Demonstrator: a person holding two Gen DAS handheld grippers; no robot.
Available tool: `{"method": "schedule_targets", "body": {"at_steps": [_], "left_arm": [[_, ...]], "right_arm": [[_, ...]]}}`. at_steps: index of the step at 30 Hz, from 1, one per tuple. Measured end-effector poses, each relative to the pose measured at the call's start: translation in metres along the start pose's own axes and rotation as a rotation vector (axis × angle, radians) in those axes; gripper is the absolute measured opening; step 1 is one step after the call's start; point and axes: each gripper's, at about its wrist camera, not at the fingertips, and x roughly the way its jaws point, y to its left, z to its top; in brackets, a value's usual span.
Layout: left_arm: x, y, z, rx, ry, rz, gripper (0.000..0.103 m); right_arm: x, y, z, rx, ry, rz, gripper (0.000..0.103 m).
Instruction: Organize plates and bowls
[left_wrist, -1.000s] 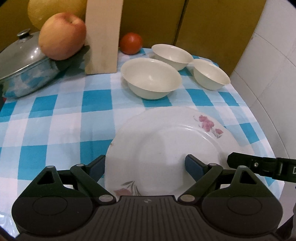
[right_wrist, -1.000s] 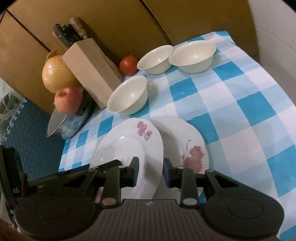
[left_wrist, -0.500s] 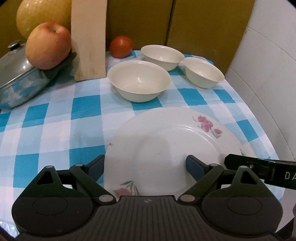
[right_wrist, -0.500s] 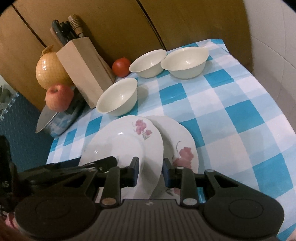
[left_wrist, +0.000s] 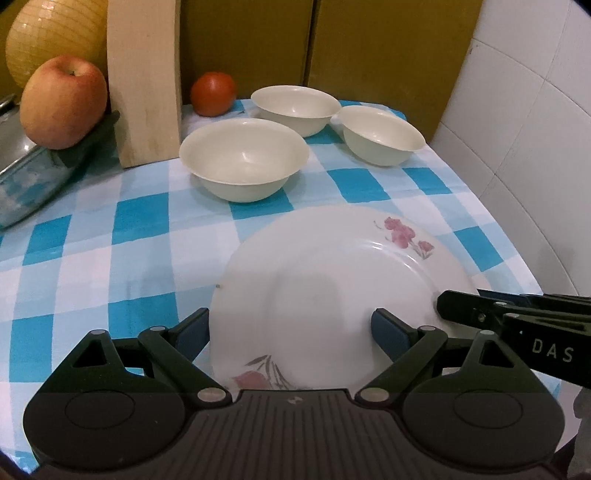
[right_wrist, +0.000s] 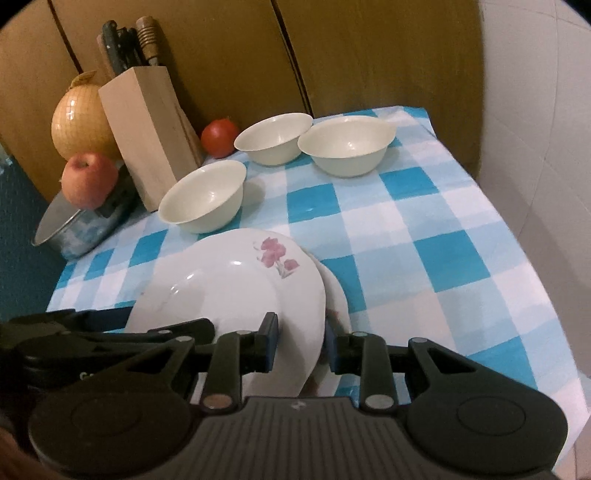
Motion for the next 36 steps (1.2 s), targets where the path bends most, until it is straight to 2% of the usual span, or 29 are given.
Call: {"method": "schedule_targets", "body": {"at_steps": [22,28,32,36], "left_arm": [[-0.004,0.002,0.003,0.006,0.000,-0.008,0.090],[-0.020,0.012,0.011,-0.027,-0.048,-0.019,0.090],[-0.024,0.022,0.022,-0.047,-0.060,0.028,0.091],[-0.027,0.042,0.044,-0.107,-0.092,0.073,0.094]], "right_arm": [[-0.003,-0.010,0.002,0.024,-0.010,-0.034,0.023],[-0.007,-0.012,0.007,0.033,-0.039,-0.029,0.023],[-0.001,-0.009,0.018,0.038,-0.019,0.011,0.023],[0.009,0.008,0.043,0.008,-0.016,0.066,0.023]]}}
